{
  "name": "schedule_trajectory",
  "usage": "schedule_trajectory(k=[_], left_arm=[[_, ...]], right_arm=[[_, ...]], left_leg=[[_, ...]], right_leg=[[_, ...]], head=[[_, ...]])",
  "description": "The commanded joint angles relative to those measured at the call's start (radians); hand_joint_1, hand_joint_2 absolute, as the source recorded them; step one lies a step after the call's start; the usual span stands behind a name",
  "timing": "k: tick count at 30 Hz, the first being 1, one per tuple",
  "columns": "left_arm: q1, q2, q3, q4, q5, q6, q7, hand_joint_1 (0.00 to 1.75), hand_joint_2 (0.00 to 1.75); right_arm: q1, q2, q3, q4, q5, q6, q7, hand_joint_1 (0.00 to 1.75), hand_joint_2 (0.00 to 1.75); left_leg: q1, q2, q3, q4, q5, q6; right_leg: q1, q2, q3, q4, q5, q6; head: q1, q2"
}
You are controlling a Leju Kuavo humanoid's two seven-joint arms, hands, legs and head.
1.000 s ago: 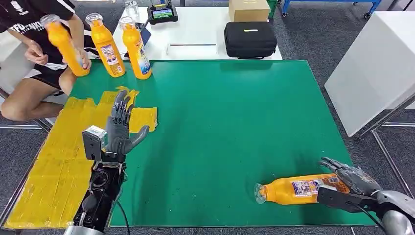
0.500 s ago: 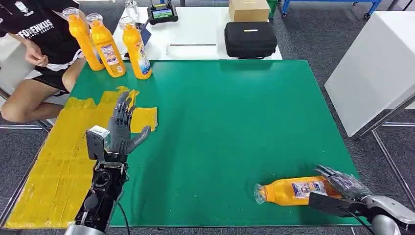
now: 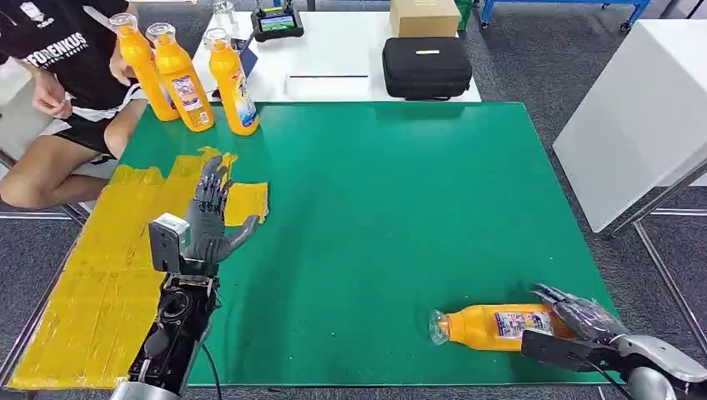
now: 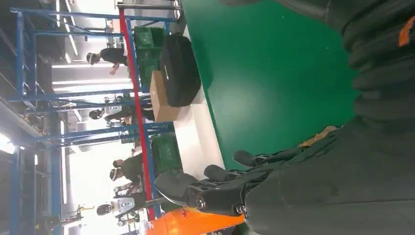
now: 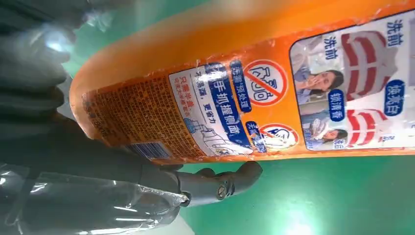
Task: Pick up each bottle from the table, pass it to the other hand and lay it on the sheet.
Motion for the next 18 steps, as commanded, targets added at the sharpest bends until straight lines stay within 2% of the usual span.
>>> schedule_trajectory(k=[1, 8, 10, 11, 12, 13, 14, 15, 18], left_arm=[[-0.040, 0.022, -0.023, 0.070, 0.000, -0.001, 0.002, 0.00, 1.75], [-0.049, 0.026, -0.017, 0.080, 0.002, 0.004, 0.003, 0.00, 1.75], [-0.049, 0.028, -0.013, 0.077, 0.003, 0.005, 0.004, 0.00, 1.75], [-0.046, 0.029, -0.010, 0.074, 0.004, 0.007, 0.006, 0.00, 1.75], [-0.044, 0.028, -0.008, 0.072, 0.004, 0.008, 0.007, 0.00, 1.75], [-0.040, 0.028, -0.006, 0.067, 0.004, 0.008, 0.008, 0.00, 1.75], [-0.035, 0.027, -0.006, 0.065, 0.003, 0.008, 0.008, 0.00, 1.75], [-0.036, 0.027, -0.017, 0.065, -0.008, -0.008, 0.016, 0.00, 1.75], [-0.029, 0.007, -0.020, 0.041, -0.020, -0.007, 0.034, 0.00, 1.75]], right_arm=[[-0.028, 0.039, 0.016, 0.051, 0.000, 0.006, 0.002, 0.00, 1.75], [-0.111, 0.055, 0.064, 0.128, 0.036, -0.014, 0.018, 0.00, 1.75], [-0.136, 0.053, 0.083, 0.149, 0.046, -0.031, 0.020, 0.00, 1.75], [-0.149, 0.056, 0.087, 0.155, 0.055, -0.053, 0.021, 0.02, 1.75], [-0.155, 0.059, 0.089, 0.160, 0.061, -0.065, 0.022, 0.12, 1.75], [-0.167, 0.067, 0.093, 0.167, 0.075, -0.093, 0.023, 0.33, 1.75], [-0.174, 0.073, 0.096, 0.174, 0.082, -0.106, 0.025, 0.84, 1.75], [-0.172, 0.096, 0.083, 0.169, 0.122, -0.173, 0.051, 1.75, 1.75], [-0.139, 0.131, 0.085, 0.144, 0.177, -0.204, 0.085, 1.75, 1.75]], left_leg=[[0.001, 0.000, 0.003, -0.001, -0.001, -0.003], [0.003, 0.003, 0.009, -0.001, -0.004, -0.006], [0.001, 0.002, 0.003, -0.001, -0.001, -0.003], [0.003, 0.004, 0.009, -0.001, -0.003, -0.006], [0.002, 0.004, 0.006, -0.001, -0.002, -0.005], [0.003, 0.005, 0.008, -0.001, -0.003, -0.006], [0.002, 0.003, 0.004, -0.001, -0.001, -0.003], [0.002, 0.004, 0.006, -0.001, -0.002, -0.004], [0.002, 0.002, 0.004, -0.001, -0.001, -0.003]], right_leg=[[0.001, -0.001, 0.004, -0.002, -0.001, 0.000], [0.003, 0.001, 0.009, -0.003, -0.002, -0.001], [0.001, 0.001, 0.003, -0.002, 0.000, 0.000], [0.003, 0.002, 0.009, -0.002, -0.002, -0.001], [0.002, 0.002, 0.005, -0.002, 0.000, -0.001], [0.002, 0.003, 0.007, -0.002, -0.001, -0.001], [0.002, 0.002, 0.004, -0.002, 0.000, 0.000], [0.002, 0.002, 0.006, -0.002, -0.001, -0.001], [0.002, 0.001, 0.005, -0.003, 0.000, -0.001]], head=[[0.000, 0.000], [0.000, 0.000], [0.000, 0.000], [0.000, 0.000], [0.000, 0.000], [0.000, 0.000], [0.000, 0.000], [0.000, 0.000], [0.000, 0.000]])
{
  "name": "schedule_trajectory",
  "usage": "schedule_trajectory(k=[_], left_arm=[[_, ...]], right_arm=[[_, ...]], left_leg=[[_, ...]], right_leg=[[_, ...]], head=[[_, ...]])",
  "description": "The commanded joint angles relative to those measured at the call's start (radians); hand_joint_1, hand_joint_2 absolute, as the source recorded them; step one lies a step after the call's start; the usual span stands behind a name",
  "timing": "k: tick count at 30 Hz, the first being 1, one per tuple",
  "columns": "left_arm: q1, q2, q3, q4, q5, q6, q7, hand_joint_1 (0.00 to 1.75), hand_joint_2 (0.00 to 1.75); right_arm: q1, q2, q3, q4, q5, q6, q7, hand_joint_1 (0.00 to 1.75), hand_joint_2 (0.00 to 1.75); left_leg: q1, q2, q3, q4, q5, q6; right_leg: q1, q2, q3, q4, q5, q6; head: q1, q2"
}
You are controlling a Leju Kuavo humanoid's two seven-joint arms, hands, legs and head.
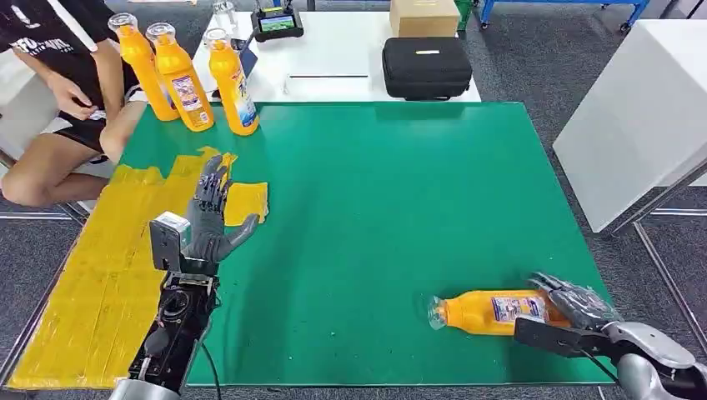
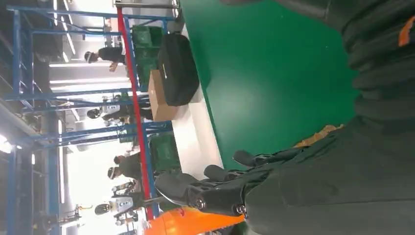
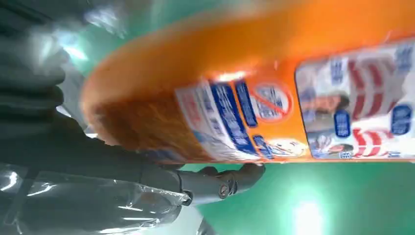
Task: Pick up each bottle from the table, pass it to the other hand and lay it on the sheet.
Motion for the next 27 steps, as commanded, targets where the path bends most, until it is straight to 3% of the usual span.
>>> schedule_trajectory(k=[1, 17, 23, 24, 26, 27], left_arm=[[-0.014, 0.003, -0.015, 0.021, -0.023, -0.014, 0.034, 0.00, 1.75], [-0.012, -0.006, 0.007, -0.008, -0.048, -0.021, 0.046, 0.00, 1.75], [-0.022, -0.010, 0.006, 0.000, -0.053, -0.025, 0.057, 0.00, 1.75], [-0.025, -0.010, 0.004, 0.007, -0.054, -0.026, 0.058, 0.00, 1.75], [-0.024, -0.011, 0.003, 0.012, -0.054, -0.027, 0.058, 0.00, 1.75], [-0.026, -0.011, 0.001, 0.019, -0.054, -0.027, 0.058, 0.00, 1.75]], right_arm=[[-0.043, 0.109, 0.048, 0.076, 0.129, -0.138, 0.082, 1.75, 1.75], [-0.082, 0.279, -0.037, 0.012, 0.216, -0.332, 0.044, 1.75, 1.75], [-0.084, 0.309, -0.032, 0.032, 0.268, -0.328, 0.065, 1.71, 1.75], [-0.079, 0.307, -0.027, 0.046, 0.278, -0.312, 0.069, 1.48, 1.75], [-0.067, 0.308, -0.024, 0.055, 0.281, -0.307, 0.071, 1.41, 1.75], [-0.063, 0.307, -0.025, 0.061, 0.286, -0.304, 0.073, 0.66, 1.75]], left_leg=[[0.002, 0.001, 0.004, -0.001, -0.001, -0.003], [0.002, 0.003, 0.005, 0.000, -0.003, -0.005], [0.002, 0.001, 0.002, 0.000, -0.001, -0.003], [0.003, 0.001, 0.004, 0.000, -0.002, -0.004], [0.002, 0.000, 0.002, -0.001, 0.000, -0.003], [0.003, 0.000, 0.004, 0.000, -0.002, -0.004]], right_leg=[[0.002, 0.000, 0.004, -0.002, -0.001, -0.001], [0.002, 0.002, 0.005, -0.001, -0.002, -0.001], [0.002, 0.000, 0.002, -0.001, -0.001, 0.000], [0.002, 0.000, 0.005, -0.001, -0.001, 0.000], [0.001, -0.001, 0.002, -0.001, -0.001, 0.000], [0.002, -0.001, 0.005, -0.001, -0.002, 0.000]], head=[[0.000, 0.000], [0.000, 0.000], [0.000, 0.000], [0.000, 0.000], [0.000, 0.000], [0.000, 0.000]])
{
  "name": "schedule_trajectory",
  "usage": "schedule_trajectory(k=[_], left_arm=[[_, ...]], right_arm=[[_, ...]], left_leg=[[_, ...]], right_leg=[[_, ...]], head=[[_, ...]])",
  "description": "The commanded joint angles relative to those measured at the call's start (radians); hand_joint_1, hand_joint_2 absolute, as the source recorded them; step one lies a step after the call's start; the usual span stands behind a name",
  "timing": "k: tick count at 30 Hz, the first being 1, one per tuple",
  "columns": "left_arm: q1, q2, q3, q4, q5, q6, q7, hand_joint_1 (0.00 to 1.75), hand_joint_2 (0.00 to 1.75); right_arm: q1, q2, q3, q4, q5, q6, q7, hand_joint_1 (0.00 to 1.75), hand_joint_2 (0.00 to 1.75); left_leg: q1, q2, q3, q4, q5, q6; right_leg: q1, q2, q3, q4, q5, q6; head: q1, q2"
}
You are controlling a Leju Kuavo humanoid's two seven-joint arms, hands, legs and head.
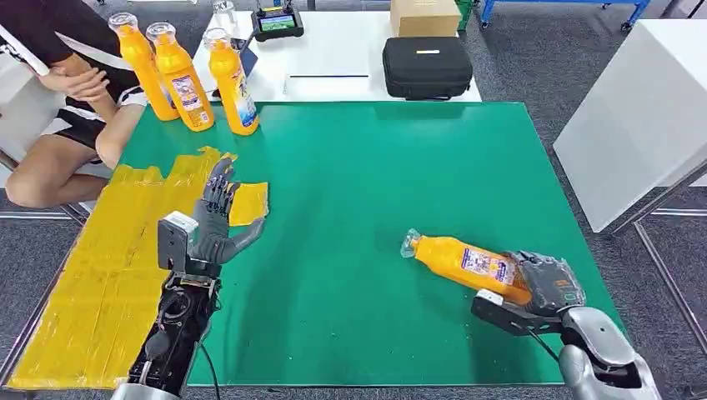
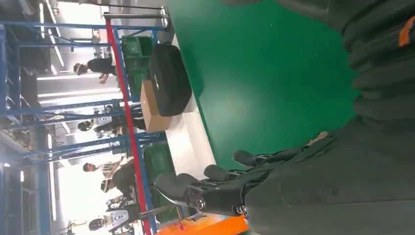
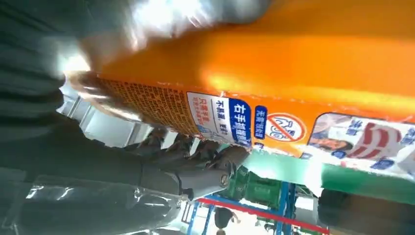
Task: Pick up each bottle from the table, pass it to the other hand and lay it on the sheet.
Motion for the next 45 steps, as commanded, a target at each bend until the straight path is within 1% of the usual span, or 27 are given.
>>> schedule_trajectory(k=[1, 2, 3, 4, 5, 8, 9, 10, 11, 12, 15, 18, 21, 22, 23, 24, 25, 26, 27, 28, 29, 32, 33, 39, 40, 42, 45], left_arm=[[-0.037, -0.004, 0.002, 0.053, -0.004, -0.004, 0.009, 0.00, 1.75], [-0.033, -0.003, 0.000, 0.054, -0.005, -0.004, 0.008, 0.00, 1.75], [-0.023, -0.001, -0.003, 0.052, -0.008, -0.004, 0.003, 0.00, 1.75], [-0.019, 0.000, -0.004, 0.051, -0.008, -0.004, 0.000, 0.00, 1.75], [-0.019, 0.000, -0.004, 0.051, -0.008, -0.004, 0.000, 0.00, 1.75], [-0.019, 0.000, -0.004, 0.051, -0.008, -0.004, 0.000, 0.00, 1.75], [-0.018, 0.001, -0.004, 0.049, -0.008, -0.004, 0.001, 0.00, 1.75], [-0.018, 0.001, -0.004, 0.049, -0.008, -0.004, 0.001, 0.00, 1.75], [-0.015, 0.004, -0.004, 0.049, -0.008, -0.004, -0.001, 0.00, 1.75], [-0.014, 0.004, -0.004, 0.050, -0.008, -0.004, -0.002, 0.00, 1.75], [-0.023, 0.004, -0.014, 0.069, -0.002, -0.004, -0.005, 0.00, 1.75], [-0.030, -0.002, -0.017, 0.076, 0.001, -0.003, -0.005, 0.00, 1.75], [-0.032, -0.004, -0.017, 0.075, 0.001, -0.003, -0.005, 0.00, 1.75], [-0.029, -0.004, -0.016, 0.070, 0.003, -0.002, -0.005, 0.00, 1.75], [-0.026, -0.004, -0.014, 0.067, 0.003, -0.001, -0.005, 0.00, 1.75], [-0.026, -0.004, -0.014, 0.067, 0.003, 0.000, -0.005, 0.00, 1.75], [-0.024, -0.003, -0.013, 0.068, 0.003, 0.000, -0.004, 0.00, 1.75], [-0.023, -0.003, -0.014, 0.070, 0.003, 0.000, -0.004, 0.00, 1.75], [-0.023, -0.003, -0.016, 0.074, 0.003, 0.000, -0.004, 0.00, 1.75], [-0.026, -0.004, -0.020, 0.080, 0.003, 0.000, -0.004, 0.00, 1.75], [-0.028, -0.004, -0.023, 0.082, 0.003, -0.001, -0.004, 0.00, 1.75], [-0.039, -0.004, -0.030, 0.094, 0.008, 0.001, 0.001, 0.00, 1.75], [-0.041, -0.004, -0.032, 0.096, 0.009, 0.002, 0.003, 0.00, 1.75], [-0.049, -0.012, -0.047, 0.090, 0.015, 0.009, 0.009, 0.00, 1.75], [-0.049, -0.012, -0.047, 0.090, 0.015, 0.009, 0.009, 0.00, 1.75], [-0.049, -0.012, -0.047, 0.090, 0.015, 0.009, 0.009, 0.00, 1.75], [-0.049, -0.012, -0.047, 0.090, 0.015, 0.009, 0.009, 0.00, 1.75]], right_arm=[[-0.012, 0.069, -0.008, 0.061, 0.042, 0.034, 0.020, 0.54, 1.75], [-0.005, 0.071, -0.006, 0.063, 0.045, 0.034, 0.021, 1.36, 1.75], [0.003, 0.075, -0.003, 0.063, 0.045, 0.030, 0.018, 1.41, 1.75], [0.005, 0.076, -0.002, 0.063, 0.046, 0.027, 0.017, 1.41, 1.75], [0.005, 0.076, -0.002, 0.063, 0.046, 0.027, 0.017, 1.41, 1.75], [0.005, 0.076, -0.002, 0.063, 0.046, 0.027, 0.017, 1.41, 1.75], [0.002, 0.077, -0.002, 0.062, 0.046, 0.029, 0.017, 1.48, 1.75], [0.002, 0.077, -0.002, 0.062, 0.046, 0.029, 0.017, 1.62, 1.75], [0.000, 0.086, 0.003, 0.060, 0.048, 0.031, 0.018, 1.73, 1.75], [-0.002, 0.093, 0.007, 0.059, 0.048, 0.032, 0.018, 1.66, 1.75], [-0.012, 0.093, 0.013, 0.086, 0.051, 0.044, 0.020, 1.62, 1.75], [-0.026, 0.082, 0.029, 0.133, 0.050, 0.079, 0.026, 1.27, 1.75], [-0.024, 0.082, 0.030, 0.134, 0.051, 0.077, 0.025, 1.24, 1.75], [-0.027, 0.081, 0.036, 0.147, 0.051, 0.082, 0.025, 1.29, 1.75], [-0.032, 0.082, 0.046, 0.162, 0.051, 0.094, 0.029, 1.13, 1.75], [-0.033, 0.082, 0.048, 0.167, 0.051, 0.098, 0.030, 0.87, 1.75], [-0.039, 0.083, 0.058, 0.184, 0.056, 0.107, 0.037, 0.38, 1.75], [-0.045, 0.085, 0.066, 0.205, 0.058, 0.113, 0.041, 0.16, 1.75], [-0.051, 0.085, 0.073, 0.228, 0.058, 0.118, 0.044, 0.00, 1.75], [-0.056, 0.081, 0.083, 0.256, 0.058, 0.122, 0.045, 0.00, 1.75], [-0.057, 0.079, 0.088, 0.268, 0.059, 0.125, 0.050, 0.00, 1.75], [-0.081, 0.077, 0.117, 0.350, 0.078, 0.139, 0.090, 0.00, 1.75], [-0.090, 0.076, 0.127, 0.374, 0.088, 0.139, 0.106, 0.00, 1.75], [-0.132, 0.091, 0.176, 0.513, 0.122, 0.172, 0.164, 0.00, 1.75], [-0.132, 0.091, 0.176, 0.513, 0.122, 0.172, 0.164, 0.00, 1.75], [-0.132, 0.091, 0.176, 0.513, 0.122, 0.172, 0.164, 0.00, 1.75], [-0.132, 0.091, 0.176, 0.513, 0.122, 0.172, 0.164, 0.00, 1.75]], left_leg=[[0.002, 0.001, 0.004, 0.000, -0.002, -0.003], [0.001, 0.000, 0.003, -0.001, -0.001, -0.003], [0.003, 0.001, 0.009, 0.000, -0.004, -0.006], [0.001, 0.000, 0.004, -0.001, -0.002, -0.003], [0.002, 0.001, 0.007, -0.001, -0.003, -0.005], [0.001, 0.001, 0.003, -0.001, -0.001, -0.003], [0.001, 0.001, 0.006, -0.001, -0.002, -0.004], [0.002, 0.002, 0.007, -0.001, -0.003, -0.005], [0.001, 0.001, 0.003, -0.001, -0.001, -0.003], [0.001, 0.001, 0.005, -0.001, -0.002, -0.004], [0.002, 0.002, 0.006, -0.001, -0.002, -0.004], [0.002, 0.002, 0.005, -0.001, -0.002, -0.004], [0.001, 0.001, 0.003, -0.001, -0.001, -0.002], [0.002, 0.001, 0.005, -0.001, -0.002, -0.004], [0.001, 0.001, 0.004, -0.001, -0.001, -0.003], [0.001, 0.002, 0.003, -0.001, -0.001, -0.002], [0.002, 0.002, 0.006, -0.001, -0.002, -0.004], [0.001, 0.002, 0.004, -0.001, -0.001, -0.003], [0.001, 0.002, 0.004, -0.001, -0.001, -0.002], [0.003, 0.003, 0.009, -0.001, -0.003, -0.006], [0.002, 0.002, 0.006, -0.001, -0.001, -0.003], [0.002, 0.001, 0.009, -0.002, -0.001, -0.004], [0.001, 0.000, 0.007, -0.001, 0.000, -0.003], [0.004, 0.004, 0.016, -0.002, -0.002, -0.004], [0.003, 0.007, 0.017, -0.001, -0.005, -0.005], [0.004, 0.004, 0.019, -0.002, -0.005, -0.005], [0.005, 0.006, 0.023, -0.001, -0.004, -0.005]], right_leg=[[0.002, -0.001, 0.004, -0.002, -0.001, 0.000], [0.001, -0.001, 0.004, -0.002, -0.001, 0.000], [0.003, -0.001, 0.009, -0.002, -0.003, 0.000], [0.001, -0.001, 0.005, -0.002, -0.001, 0.000], [0.002, -0.001, 0.008, -0.002, -0.002, 0.000], [0.001, 0.000, 0.004, -0.001, -0.001, 0.000], [0.001, 0.000, 0.006, -0.002, -0.002, 0.000], [0.002, 0.000, 0.008, -0.002, -0.003, -0.001], [0.001, 0.000, 0.003, -0.001, -0.001, 0.000], [0.001, -0.001, 0.005, -0.001, -0.002, 0.000], [0.001, 0.000, 0.006, -0.002, -0.002, 0.000], [0.002, 0.000, 0.006, -0.002, -0.001, 0.000], [0.001, 0.000, 0.003, -0.002, 0.000, 0.000], [0.002, -0.001, 0.006, -0.002, -0.001, 0.000], [0.001, 0.000, 0.004, -0.002, -0.001, 0.000], [0.001, 0.000, 0.003, -0.002, 0.000, 0.000], [0.002, 0.000, 0.006, -0.002, -0.001, 0.000], [0.001, 0.001, 0.004, -0.002, 0.000, 0.000], [0.001, 0.001, 0.004, -0.002, 0.000, 0.000], [0.003, 0.000, 0.010, -0.003, -0.002, 0.000], [0.002, 0.000, 0.006, -0.003, 0.000, 0.000], [0.002, -0.001, 0.009, -0.003, -0.001, 0.000], [0.001, -0.001, 0.007, -0.002, -0.001, 0.000], [0.005, 0.002, 0.016, -0.005, 0.000, 0.000], [0.004, 0.007, 0.016, -0.003, 0.000, 0.000], [0.005, 0.004, 0.019, -0.005, 0.000, 0.000], [0.006, 0.005, 0.023, -0.008, 0.001, 0.000]], head=[[0.000, 0.000], [0.000, 0.000], [0.000, 0.000], [0.000, 0.000], [0.000, 0.000], [0.000, 0.000], [0.000, 0.000], [0.000, 0.000], [0.000, 0.000], [0.000, 0.000], [0.000, 0.000], [0.000, 0.000], [0.000, 0.000], [0.000, 0.000], [0.000, 0.000], [0.000, 0.000], [0.000, 0.000], [0.000, 0.000], [0.000, 0.000], [0.000, 0.000], [0.000, 0.000], [0.000, 0.000], [0.000, 0.000], [0.001, 0.000], [0.000, 0.000], [0.001, 0.000], [0.001, 0.000]])
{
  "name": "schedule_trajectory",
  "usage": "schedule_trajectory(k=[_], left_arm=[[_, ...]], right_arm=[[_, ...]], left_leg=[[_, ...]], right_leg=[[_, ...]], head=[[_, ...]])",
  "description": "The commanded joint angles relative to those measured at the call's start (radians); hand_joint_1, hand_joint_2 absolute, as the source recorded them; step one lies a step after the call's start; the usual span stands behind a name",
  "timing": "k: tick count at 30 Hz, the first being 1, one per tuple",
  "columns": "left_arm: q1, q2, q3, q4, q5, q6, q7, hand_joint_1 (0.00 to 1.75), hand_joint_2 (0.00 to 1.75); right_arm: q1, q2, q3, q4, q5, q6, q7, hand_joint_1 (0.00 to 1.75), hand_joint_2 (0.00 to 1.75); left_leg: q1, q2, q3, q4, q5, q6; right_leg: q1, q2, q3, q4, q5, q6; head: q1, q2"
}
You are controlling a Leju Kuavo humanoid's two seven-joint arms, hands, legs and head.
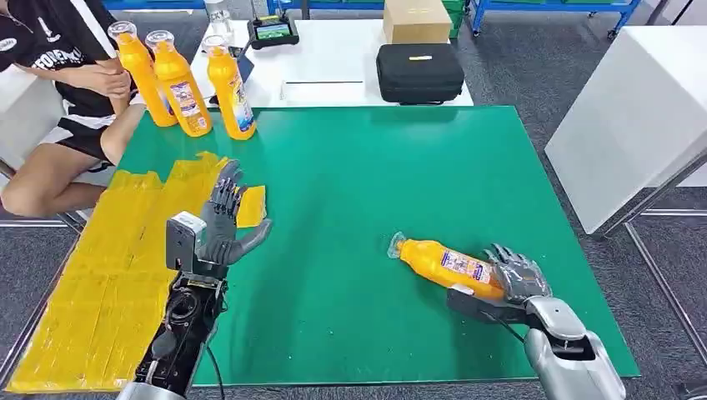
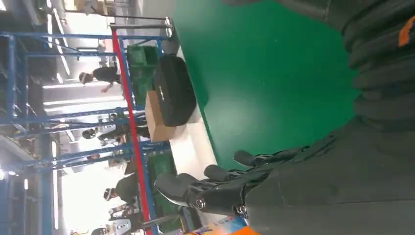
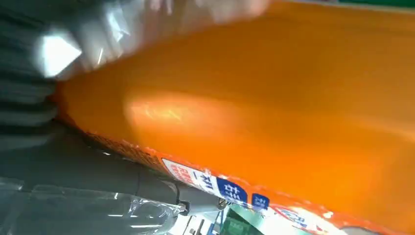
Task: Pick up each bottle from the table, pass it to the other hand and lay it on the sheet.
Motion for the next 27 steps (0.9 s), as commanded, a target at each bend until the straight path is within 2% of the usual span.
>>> schedule_trajectory(k=[1, 3, 5, 6, 7, 8, 10, 11, 12, 14, 15, 16, 17, 18, 19, 21, 22, 24, 25, 27], left_arm=[[-0.042, 0.002, -0.032, 0.063, 0.004, 0.001, 0.006, 0.00, 1.75], [-0.043, -0.001, -0.037, 0.060, 0.004, 0.000, 0.006, 0.00, 1.75], [-0.026, -0.002, -0.039, 0.043, 0.004, 0.002, 0.006, 0.00, 1.75], [-0.017, 0.000, -0.039, 0.037, 0.004, 0.001, 0.006, 0.00, 1.75], [-0.003, 0.002, -0.035, 0.024, 0.004, 0.002, 0.006, 0.00, 1.75], [0.014, 0.003, -0.030, 0.007, 0.004, 0.003, 0.006, 0.00, 1.75], [0.023, 0.006, -0.022, -0.006, 0.004, 0.003, 0.008, 0.00, 1.75], [0.023, 0.004, -0.019, -0.009, 0.004, 0.003, 0.008, 0.00, 1.75], [0.022, 0.004, -0.015, -0.010, 0.004, 0.003, 0.008, 0.00, 1.75], [0.022, 0.005, -0.010, -0.012, 0.007, 0.002, 0.007, 0.00, 1.75], [0.026, 0.007, -0.008, -0.015, 0.010, 0.000, 0.005, 0.00, 1.75], [0.029, 0.007, -0.007, -0.018, 0.012, -0.001, 0.004, 0.00, 1.75], [0.032, 0.009, -0.006, -0.020, 0.013, -0.002, 0.004, 0.00, 1.75], [0.036, 0.010, -0.004, -0.025, 0.014, -0.001, 0.004, 0.00, 1.75], [0.038, 0.011, -0.004, -0.027, 0.014, -0.001, 0.004, 0.00, 1.75], [0.043, 0.011, -0.007, -0.034, 0.015, -0.005, 0.005, 0.00, 1.75], [0.044, 0.010, -0.008, -0.034, 0.015, -0.006, 0.005, 0.00, 1.75], [0.045, 0.010, -0.008, -0.035, 0.015, -0.006, 0.005, 0.00, 1.75], [0.047, 0.011, -0.013, -0.038, 0.024, -0.021, 0.014, 0.00, 1.75], [0.073, 0.025, -0.048, -0.076, 0.052, -0.113, 0.031, 0.00, 1.75]], right_arm=[[0.003, 0.020, 0.067, 0.207, 0.009, 0.032, 0.011, 0.00, 1.75], [-0.007, 0.022, 0.081, 0.233, 0.017, 0.033, 0.019, 0.00, 1.75], [-0.004, 0.024, 0.099, 0.244, 0.027, -0.024, 0.016, 0.00, 1.75], [0.000, 0.023, 0.102, 0.239, 0.030, -0.035, 0.016, 0.07, 1.75], [0.009, 0.024, 0.101, 0.218, 0.037, -0.078, 0.019, 1.66, 1.75], [0.011, 0.026, 0.104, 0.197, 0.048, -0.092, 0.016, 1.75, 1.75], [0.006, 0.030, 0.101, 0.166, 0.057, -0.106, 0.012, 1.75, 1.75], [0.003, 0.029, 0.104, 0.159, 0.061, -0.111, 0.009, 1.75, 1.75], [-0.007, 0.030, 0.107, 0.159, 0.069, -0.115, 0.008, 1.75, 1.75], [-0.015, 0.033, 0.107, 0.159, 0.079, -0.138, 0.003, 1.75, 1.75], [-0.019, 0.036, 0.104, 0.158, 0.089, -0.173, 0.003, 1.75, 1.75], [-0.018, 0.039, 0.103, 0.154, 0.094, -0.191, 0.005, 1.75, 1.75], [-0.020, 0.043, 0.099, 0.155, 0.106, -0.210, 0.007, 1.75, 1.75], [-0.022, 0.052, 0.097, 0.146, 0.115, -0.224, 0.012, 1.75, 1.75], [-0.022, 0.059, 0.092, 0.137, 0.125, -0.238, 0.011, 1.75, 1.75], [-0.017, 0.084, 0.076, 0.099, 0.124, -0.311, -0.029, 1.75, 1.75], [-0.020, 0.088, 0.077, 0.098, 0.125, -0.308, -0.028, 1.75, 1.75], [-0.022, 0.090, 0.078, 0.097, 0.126, -0.304, -0.027, 1.75, 1.75], [-0.014, 0.096, 0.067, 0.075, 0.106, -0.332, -0.042, 1.75, 1.75], [-0.005, 0.133, 0.022, 0.037, 0.039, -0.469, -0.090, 1.75, 1.75]], left_leg=[[0.003, -0.004, 0.000, -0.001, 0.002, -0.004], [0.004, -0.001, 0.005, 0.000, 0.000, -0.003], [0.005, -0.005, -0.002, 0.000, 0.003, -0.007], [0.005, -0.002, 0.005, 0.002, -0.001, -0.003], [0.005, -0.004, 0.002, 0.001, 0.000, -0.004], [0.006, -0.002, 0.003, 0.001, -0.004, -0.002], [0.005, 0.004, 0.016, 0.002, -0.009, -0.001], [0.005, 0.004, 0.012, 0.002, -0.007, -0.003], [0.005, 0.004, 0.015, 0.002, -0.008, -0.002], [0.005, 0.005, 0.020, 0.002, -0.007, 0.001], [0.005, 0.002, 0.010, 0.000, -0.004, -0.003], [0.005, 0.005, 0.017, 0.000, -0.006, 0.000], [0.005, 0.004, 0.013, 0.000, -0.005, -0.001], [0.005, 0.006, 0.022, 0.000, -0.009, 0.000], [0.005, 0.005, 0.017, 0.000, -0.008, -0.001], [0.005, 0.007, 0.021, 0.000, -0.010, 0.000], [0.005, 0.005, 0.013, -0.001, -0.007, -0.003], [0.005, 0.006, 0.017, 0.000, -0.009, 0.000], [0.005, 0.004, 0.015, -0.001, -0.009, -0.002], [0.005, 0.003, 0.012, -0.001, -0.008, -0.003]], right_leg=[[0.003, -0.005, 0.003, -0.005, 0.002, 0.000], [0.004, -0.001, 0.008, -0.005, 0.000, 0.001], [0.004, -0.006, 0.002, -0.008, 0.003, 0.002], [0.005, -0.002, 0.001, -0.006, 0.000, 0.003], [0.005, -0.004, -0.002, -0.008, 0.001, 0.003], [0.005, -0.003, -0.001, -0.008, 0.001, 0.003], [0.004, 0.003, 0.010, -0.005, -0.005, 0.004], [0.004, 0.002, 0.009, -0.006, -0.003, 0.004], [0.004, 0.003, 0.019, -0.004, -0.005, 0.004], [0.004, 0.004, 0.024, -0.005, -0.003, 0.004], [0.004, 0.000, 0.015, -0.007, 0.000, 0.004], [0.004, 0.003, 0.021, -0.006, -0.002, 0.004], [0.004, 0.002, 0.018, -0.007, -0.001, 0.004], [0.003, 0.005, 0.026, -0.005, -0.004, 0.004], [0.004, 0.004, 0.022, -0.006, -0.003, 0.004], [0.003, 0.006, 0.025, -0.005, -0.005, 0.005], [0.003, 0.003, 0.018, -0.007, -0.002, 0.004], [0.003, 0.005, 0.022, -0.005, -0.005, 0.004], [0.003, 0.004, 0.019, -0.006, -0.004, 0.004], [0.003, 0.002, 0.017, -0.006, -0.005, 0.004]], head=[[0.000, 0.000], [0.000, 0.000], [0.000, 0.000], [0.000, 0.000], [0.000, 0.000], [0.000, 0.000], [0.000, 0.000], [0.000, 0.000], [0.000, 0.000], [0.000, 0.000], [0.000, 0.000], [0.000, 0.000], [0.000, 0.000], [0.000, 0.000], [0.000, 0.000], [0.000, 0.000], [0.000, 0.000], [0.000, 0.000], [0.000, 0.000], [0.000, 0.000]])
